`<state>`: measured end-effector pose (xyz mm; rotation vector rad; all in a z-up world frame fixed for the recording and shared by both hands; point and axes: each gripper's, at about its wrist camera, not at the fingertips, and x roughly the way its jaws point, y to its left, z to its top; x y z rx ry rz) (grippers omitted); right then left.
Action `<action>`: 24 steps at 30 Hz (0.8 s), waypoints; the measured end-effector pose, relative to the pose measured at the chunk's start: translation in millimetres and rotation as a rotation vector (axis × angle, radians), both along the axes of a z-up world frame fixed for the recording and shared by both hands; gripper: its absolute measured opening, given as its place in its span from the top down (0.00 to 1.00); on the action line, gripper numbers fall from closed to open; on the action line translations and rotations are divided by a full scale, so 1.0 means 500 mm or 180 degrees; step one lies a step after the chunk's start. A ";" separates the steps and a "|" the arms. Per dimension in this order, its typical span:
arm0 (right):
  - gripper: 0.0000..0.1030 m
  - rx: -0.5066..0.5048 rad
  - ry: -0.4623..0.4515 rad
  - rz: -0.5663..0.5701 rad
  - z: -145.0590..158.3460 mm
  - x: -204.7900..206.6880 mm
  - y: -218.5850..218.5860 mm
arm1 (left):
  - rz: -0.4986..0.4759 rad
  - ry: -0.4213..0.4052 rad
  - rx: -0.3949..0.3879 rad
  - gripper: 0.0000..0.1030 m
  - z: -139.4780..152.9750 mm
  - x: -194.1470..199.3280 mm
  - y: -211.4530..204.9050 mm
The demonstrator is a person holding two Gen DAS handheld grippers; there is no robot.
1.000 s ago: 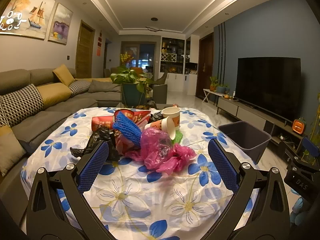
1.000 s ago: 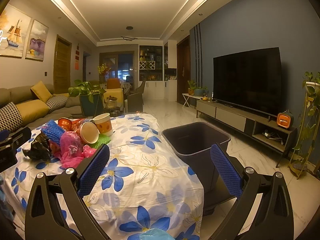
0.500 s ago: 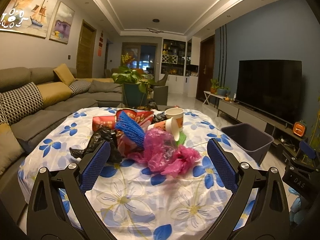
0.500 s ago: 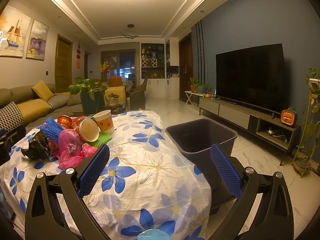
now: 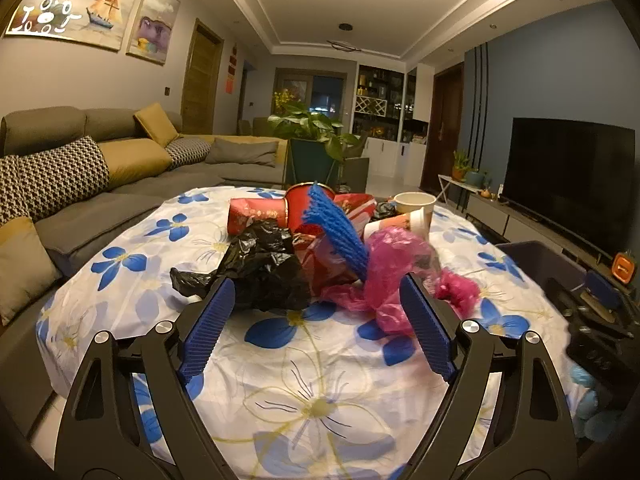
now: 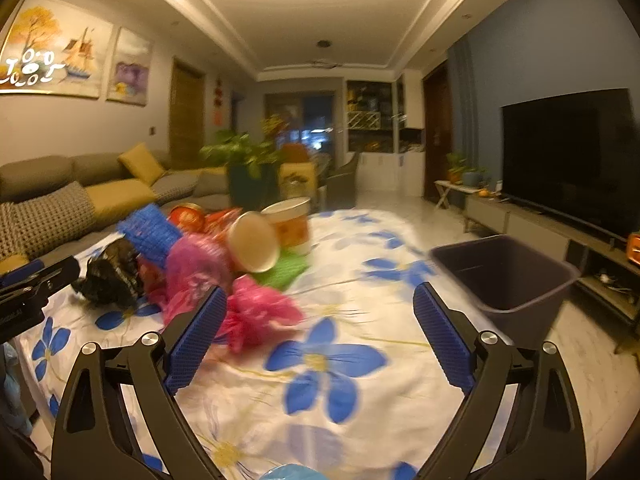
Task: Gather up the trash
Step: 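Grasp the pink plastic bag with the right gripper while the left gripper grasps another pink bag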
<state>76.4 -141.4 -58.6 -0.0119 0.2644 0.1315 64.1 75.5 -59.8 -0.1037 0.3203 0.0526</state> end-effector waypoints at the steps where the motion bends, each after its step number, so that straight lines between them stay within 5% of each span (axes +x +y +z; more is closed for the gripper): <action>1: 0.14 -0.0008 0.0019 0.0031 -0.005 0.012 0.007 | 0.0014 0.0001 0.0027 0.19 -0.005 0.006 0.001; 11: 0.38 -0.0039 0.0424 0.0228 -0.063 0.134 0.067 | 0.0018 0.0008 -0.0013 0.19 -0.029 0.060 0.023; 15: 0.60 -0.0142 0.0588 0.0291 -0.085 0.152 0.084 | -0.0058 0.0029 0.0030 0.19 -0.037 0.077 0.013; 19: 0.76 -0.0224 0.0511 0.0295 -0.087 0.136 0.084 | -0.0158 0.0056 0.0032 0.19 -0.041 0.091 0.001; 24: 0.80 -0.0209 0.0363 0.0128 -0.073 0.108 0.046 | -0.0363 0.0072 0.0039 0.19 -0.036 0.103 -0.031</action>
